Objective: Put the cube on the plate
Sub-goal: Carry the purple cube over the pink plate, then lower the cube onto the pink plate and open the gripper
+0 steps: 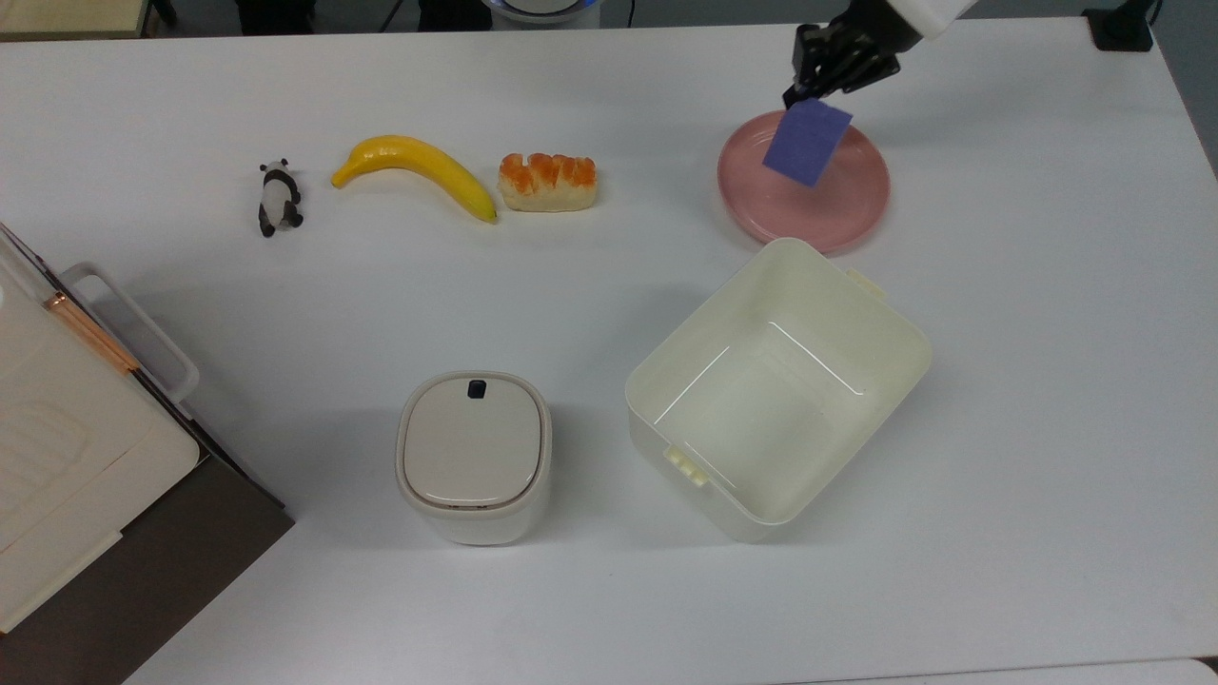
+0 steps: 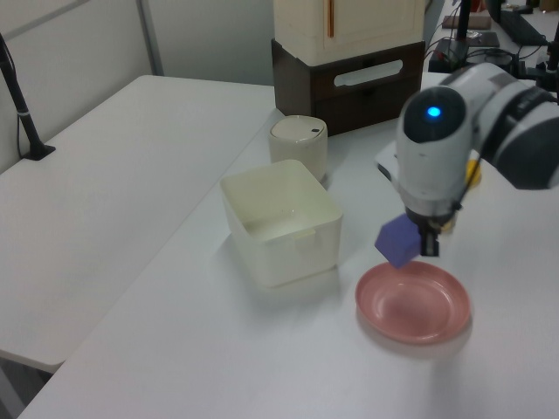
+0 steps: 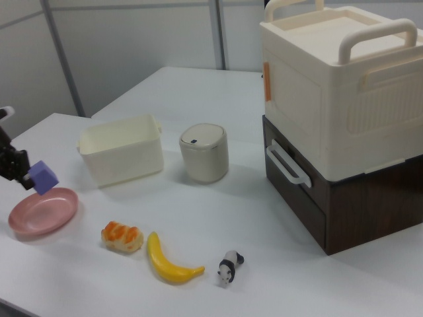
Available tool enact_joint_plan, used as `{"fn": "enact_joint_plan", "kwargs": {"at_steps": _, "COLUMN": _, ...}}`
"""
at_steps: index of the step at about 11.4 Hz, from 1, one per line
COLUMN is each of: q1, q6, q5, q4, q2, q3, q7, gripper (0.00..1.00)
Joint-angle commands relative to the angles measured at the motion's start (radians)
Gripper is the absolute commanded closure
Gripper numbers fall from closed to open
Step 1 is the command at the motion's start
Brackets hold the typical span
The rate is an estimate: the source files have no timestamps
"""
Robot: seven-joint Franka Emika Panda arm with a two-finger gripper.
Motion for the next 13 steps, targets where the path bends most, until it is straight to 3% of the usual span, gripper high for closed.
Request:
{"fn": "enact_joint_plan", "kwargs": {"at_steps": 1, "q1": 0.048, "q6": -0.026, "q5": 0.044, "q4": -0.016, "q2": -0.011, "q3": -0.001, "q7": 0.055, "gripper": 1.0}}
{"fn": "enact_joint_plan", "kwargs": {"at_steps": 4, "q1": 0.035, "q6": -0.043, "q5": 0.052, "q4": -0.013, "q2": 0.007, "q3": -0.002, "q7": 0.053, "gripper": 1.0}}
{"fn": "enact_joint_plan", "kwargs": {"at_steps": 5, "q1": 0.035, "q6": -0.046, "q5": 0.052, "q4": -0.011, "q2": 0.006, "q3": -0.002, "q7": 0.056, "gripper": 0.93}}
{"fn": "enact_joint_plan", "kwargs": {"at_steps": 6, "q1": 0.032, "q6": -0.046, "q5": 0.052, "q4": -0.011, "q2": 0.004, "q3": -0.002, "q7": 0.078, "gripper": 0.69}}
{"fn": "enact_joint_plan", "kwargs": {"at_steps": 7, "q1": 0.027, "q6": -0.046, "q5": 0.052, "q4": -0.013, "q2": 0.004, "q3": -0.002, "q7": 0.084, "gripper": 0.36}}
{"fn": "enact_joint_plan", "kwargs": {"at_steps": 10, "q1": 0.027, "q6": -0.054, "q5": 0.051, "q4": -0.013, "q2": 0.004, "q3": -0.004, "q7": 0.084, "gripper": 0.24}}
{"fn": "enact_joint_plan", "kwargs": {"at_steps": 13, "q1": 0.027, "q6": -0.054, "q5": 0.046, "q4": -0.011, "q2": 0.002, "q3": -0.004, "q7": 0.084, "gripper": 0.22}}
